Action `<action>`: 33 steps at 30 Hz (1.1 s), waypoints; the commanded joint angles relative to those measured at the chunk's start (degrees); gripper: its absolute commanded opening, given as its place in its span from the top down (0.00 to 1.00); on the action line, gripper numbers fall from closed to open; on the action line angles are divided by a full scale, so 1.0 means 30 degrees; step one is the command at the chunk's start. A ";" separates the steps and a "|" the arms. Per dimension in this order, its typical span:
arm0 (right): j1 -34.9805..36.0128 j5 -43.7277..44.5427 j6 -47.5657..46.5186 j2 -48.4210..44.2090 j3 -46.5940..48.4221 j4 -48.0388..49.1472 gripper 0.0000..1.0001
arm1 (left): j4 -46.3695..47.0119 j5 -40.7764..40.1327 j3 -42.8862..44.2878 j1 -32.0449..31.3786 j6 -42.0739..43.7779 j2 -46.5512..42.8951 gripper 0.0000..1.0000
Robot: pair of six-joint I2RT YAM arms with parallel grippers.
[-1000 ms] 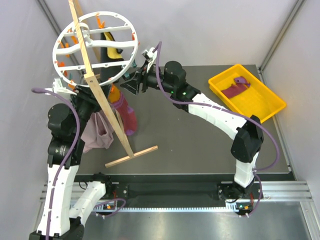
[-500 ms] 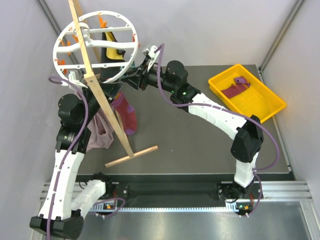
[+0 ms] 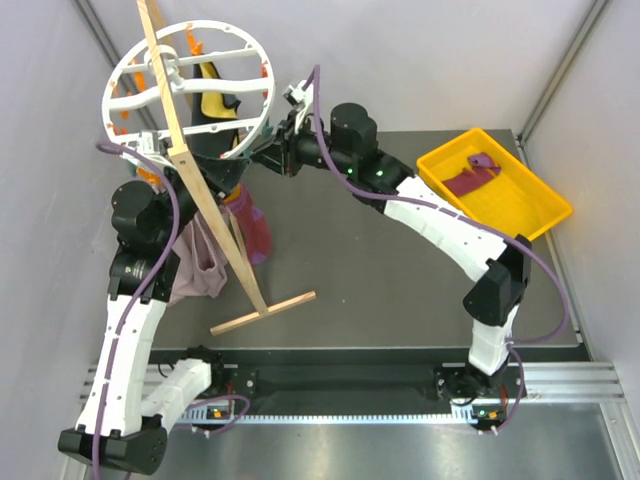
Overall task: Clip the socks to the hanger
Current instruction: Open the clamp at the hanger.
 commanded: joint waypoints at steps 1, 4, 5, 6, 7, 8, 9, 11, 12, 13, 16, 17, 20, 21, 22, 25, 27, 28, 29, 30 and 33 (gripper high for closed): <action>0.0029 0.0773 -0.0673 -0.1463 0.2104 -0.3800 0.90 | 0.0242 -0.0474 0.0757 -0.0060 0.1281 -0.0244 0.43; 0.0029 0.0834 -0.0499 -0.1785 0.2166 -0.4448 0.90 | 0.0300 -0.0387 0.0756 -0.0060 0.1310 -0.0069 0.39; 0.0029 0.0746 -0.0411 -0.1873 0.2282 -0.4565 0.91 | 0.0474 -0.0154 0.0699 -0.0060 0.1281 -0.0010 0.39; 0.0000 0.0600 -0.0352 -0.1874 0.2399 -0.5001 0.91 | 0.0534 -0.0094 0.0698 -0.0060 0.1252 0.0078 0.37; 0.0029 0.0483 -0.0090 -0.1816 0.2778 -0.5209 0.91 | 0.0738 0.0080 0.0698 -0.0060 0.1252 0.0137 0.35; 0.0000 0.0395 0.0029 -0.1699 0.2984 -0.5385 0.91 | 0.1001 0.0401 0.0698 -0.0060 0.1281 0.0195 0.34; 0.0029 0.0249 0.0175 -0.1727 0.3103 -0.5474 0.91 | 0.1119 0.0549 0.0698 -0.0060 0.1426 0.0312 0.33; 0.0029 0.0130 0.0935 -0.1786 0.3250 -0.5474 0.92 | 0.1295 0.0842 0.0669 -0.0060 0.1719 0.0371 0.32; 0.0000 -0.0102 0.1518 -0.1786 0.3308 -0.5416 0.93 | 0.1586 0.0931 0.0582 -0.0060 0.2156 0.0459 0.31; 0.0000 -0.0278 0.1785 -0.1757 0.3512 -0.5387 0.93 | 0.1647 0.0961 0.0552 -0.0060 0.2363 0.0488 0.31; 0.0000 -0.0982 0.3015 -0.1582 0.3718 -0.5065 0.93 | 0.2349 0.1224 0.0289 -0.0060 0.2950 0.0518 0.31; 0.0000 -0.1099 0.3250 -0.1494 0.3777 -0.4977 0.93 | 0.2728 0.1457 -0.0031 -0.0060 0.2922 0.0489 0.31; 0.0000 -0.1656 0.4187 -0.1289 0.3982 -0.4830 0.93 | 0.4252 0.2248 -0.0588 -0.0060 0.2456 0.0430 0.31; 0.0000 -0.1860 0.4538 -0.1201 0.3983 -0.4801 0.93 | 0.4632 0.2395 -0.0707 -0.0060 0.2279 0.0430 0.30; 0.0029 -0.1978 0.4715 -0.1171 0.4041 -0.4772 0.92 | 0.5100 0.2716 -0.0824 -0.0060 0.2190 0.0459 0.30; 0.0000 -0.2301 0.5067 -0.0937 0.4158 -0.4801 0.92 | 0.5309 0.2807 -0.0913 -0.0060 0.2043 0.0489 0.31; 0.0029 -0.2592 0.5272 -0.0849 0.4187 -0.4684 0.92 | 0.5339 0.2807 -0.0913 -0.0060 0.2013 0.0518 0.33; 0.0000 -0.2682 0.5303 -0.0849 0.4217 -0.4625 0.92 | 0.5194 0.2691 -0.0855 -0.0060 0.2013 0.0518 0.33; 0.0000 -0.2769 0.5361 -0.0849 0.4217 -0.4654 0.92 | 0.4990 0.2603 -0.0797 -0.0060 0.2129 0.0489 0.33; 0.0029 -0.2915 0.5478 -0.0878 0.4217 -0.4625 0.92 | 0.4988 0.2544 -0.0796 -0.0060 0.2160 0.0431 0.33; 0.0000 -0.3413 0.5828 -0.0849 0.4246 -0.4420 0.90 | 0.5076 0.2338 -0.0884 -0.0060 0.2335 0.0284 0.34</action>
